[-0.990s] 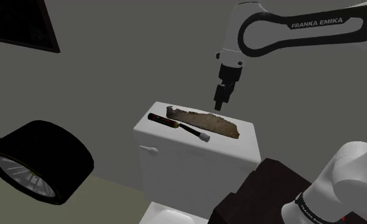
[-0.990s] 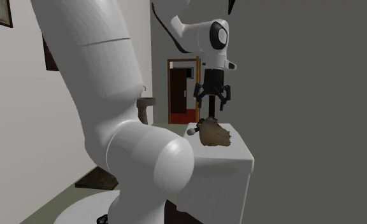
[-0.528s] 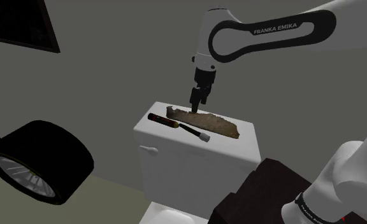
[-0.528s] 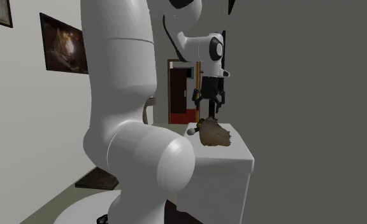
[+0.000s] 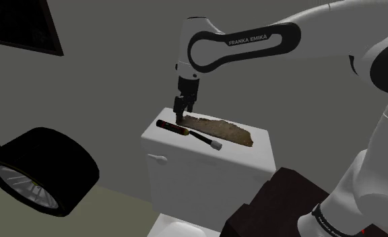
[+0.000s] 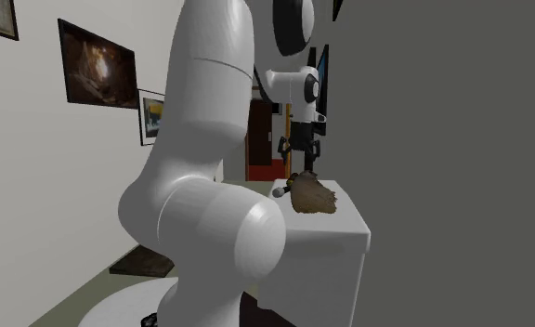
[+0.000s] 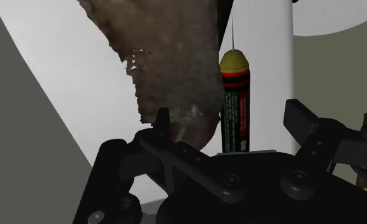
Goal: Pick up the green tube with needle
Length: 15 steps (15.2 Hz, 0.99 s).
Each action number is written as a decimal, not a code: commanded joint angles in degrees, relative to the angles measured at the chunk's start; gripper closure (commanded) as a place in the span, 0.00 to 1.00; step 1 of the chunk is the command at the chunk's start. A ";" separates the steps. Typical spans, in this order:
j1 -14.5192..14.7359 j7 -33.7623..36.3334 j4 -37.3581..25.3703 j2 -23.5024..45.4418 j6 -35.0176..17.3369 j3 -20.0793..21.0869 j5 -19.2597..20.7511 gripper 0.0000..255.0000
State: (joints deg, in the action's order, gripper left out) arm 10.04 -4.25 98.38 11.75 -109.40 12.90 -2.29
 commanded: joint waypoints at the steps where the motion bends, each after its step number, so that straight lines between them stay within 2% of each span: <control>1: 1.17 0.69 -5.79 4.81 0.77 0.53 1.12 0.00; 4: 2.85 1.20 -13.15 10.85 1.84 0.92 2.54 0.00; 13: 2.78 1.04 -8.92 11.97 -3.48 0.81 2.77 0.00; 14: 3.40 1.80 -8.58 12.71 -4.56 0.93 3.07 1.00; 15: 3.22 1.33 -11.63 14.21 -2.96 0.70 3.24 1.00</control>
State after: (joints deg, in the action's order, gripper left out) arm 13.29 -2.95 87.51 25.31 -115.48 13.75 0.83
